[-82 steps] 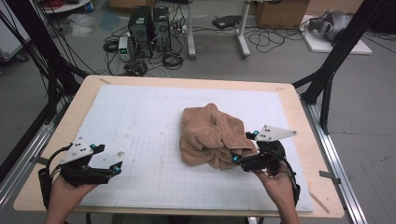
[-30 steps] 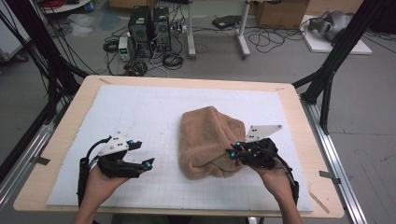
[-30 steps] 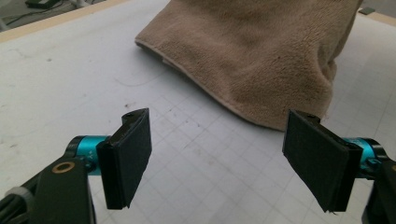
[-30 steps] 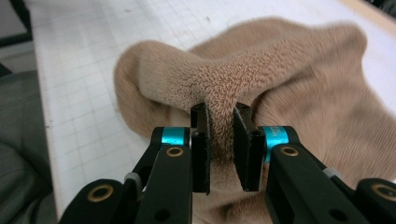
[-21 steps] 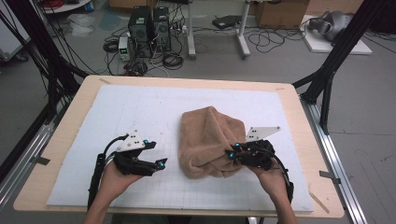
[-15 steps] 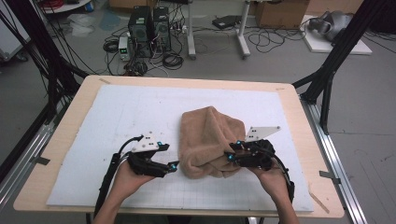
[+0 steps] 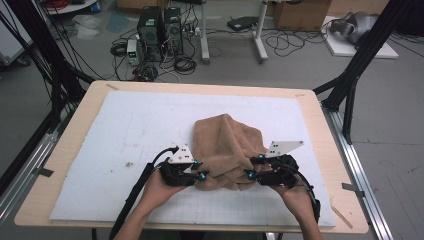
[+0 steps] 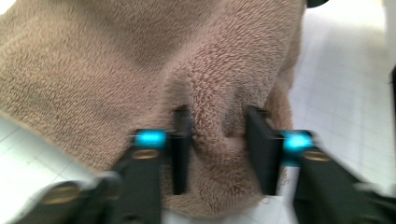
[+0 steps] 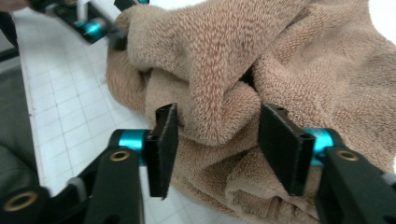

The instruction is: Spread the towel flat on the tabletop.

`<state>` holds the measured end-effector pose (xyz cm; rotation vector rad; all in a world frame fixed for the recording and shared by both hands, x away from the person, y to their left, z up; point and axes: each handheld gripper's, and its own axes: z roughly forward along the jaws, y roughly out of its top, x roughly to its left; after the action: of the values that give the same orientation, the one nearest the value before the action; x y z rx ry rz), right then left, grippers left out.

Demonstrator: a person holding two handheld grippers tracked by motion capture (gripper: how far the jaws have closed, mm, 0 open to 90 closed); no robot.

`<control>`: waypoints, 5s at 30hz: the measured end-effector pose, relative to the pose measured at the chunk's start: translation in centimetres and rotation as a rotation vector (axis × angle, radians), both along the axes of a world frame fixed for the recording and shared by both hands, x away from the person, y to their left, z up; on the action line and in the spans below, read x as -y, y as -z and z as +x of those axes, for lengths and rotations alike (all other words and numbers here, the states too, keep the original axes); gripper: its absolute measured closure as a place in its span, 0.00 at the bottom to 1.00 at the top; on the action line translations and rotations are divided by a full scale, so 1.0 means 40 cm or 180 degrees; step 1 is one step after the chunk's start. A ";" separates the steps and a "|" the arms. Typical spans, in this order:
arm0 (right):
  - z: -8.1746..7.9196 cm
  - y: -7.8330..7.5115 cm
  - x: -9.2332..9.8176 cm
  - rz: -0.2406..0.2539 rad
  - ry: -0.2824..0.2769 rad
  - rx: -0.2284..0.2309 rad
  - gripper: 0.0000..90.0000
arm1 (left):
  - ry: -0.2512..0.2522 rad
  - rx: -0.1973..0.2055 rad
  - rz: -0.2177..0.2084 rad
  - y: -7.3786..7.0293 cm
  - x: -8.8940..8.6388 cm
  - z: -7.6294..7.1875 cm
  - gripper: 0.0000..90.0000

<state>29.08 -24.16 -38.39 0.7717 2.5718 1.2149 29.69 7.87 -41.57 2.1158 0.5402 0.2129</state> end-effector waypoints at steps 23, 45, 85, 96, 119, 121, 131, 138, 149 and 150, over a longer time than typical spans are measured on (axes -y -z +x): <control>-0.001 -0.073 -0.185 0.0246 -0.0747 0.0169 0.83 | -0.0432 0.0532 -0.0066 -0.176 -0.258 -0.133 0.90; -0.070 -0.075 -0.091 0.0502 -0.0579 0.0150 0.50 | -0.0345 0.0554 -0.0173 -0.177 -0.298 -0.176 0.49; -0.028 0.091 -0.032 -0.0405 -0.0210 -0.0144 0.94 | -0.0390 -0.0072 0.0186 0.029 -0.203 0.112 0.70; -0.038 0.093 0.024 -0.0401 -0.0103 -0.0153 0.93 | -0.0306 -0.0138 0.0434 0.065 -0.155 0.121 0.64; 0.000 0.059 -0.081 -0.0138 -0.0412 -0.0042 0.93 | -0.0753 0.0307 0.0446 -0.043 -0.333 -0.028 0.96; -0.009 0.053 -0.101 -0.0160 -0.0496 -0.0008 0.93 | -0.0777 0.0325 0.0432 -0.044 -0.352 -0.061 0.96; -0.049 0.027 -0.070 -0.0115 -0.0288 0.0064 0.67 | -0.0360 0.0218 0.0227 -0.041 -0.347 -0.154 0.86; 0.002 0.039 -0.022 -0.0071 0.0132 0.0001 0.52 | -0.0374 0.0284 0.0115 -0.063 -0.267 -0.017 0.61; 0.032 0.124 -0.065 -0.0367 0.0062 -0.0025 0.79 | -0.0118 -0.0238 0.0673 0.039 -0.177 0.087 0.82; 0.033 0.124 -0.066 -0.0362 0.0036 -0.0034 0.83 | -0.0105 -0.0184 0.0709 0.034 -0.179 0.082 0.90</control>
<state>30.38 -21.53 -43.35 0.7695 2.6149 1.0535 32.96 15.04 -42.93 2.3360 0.6093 0.2405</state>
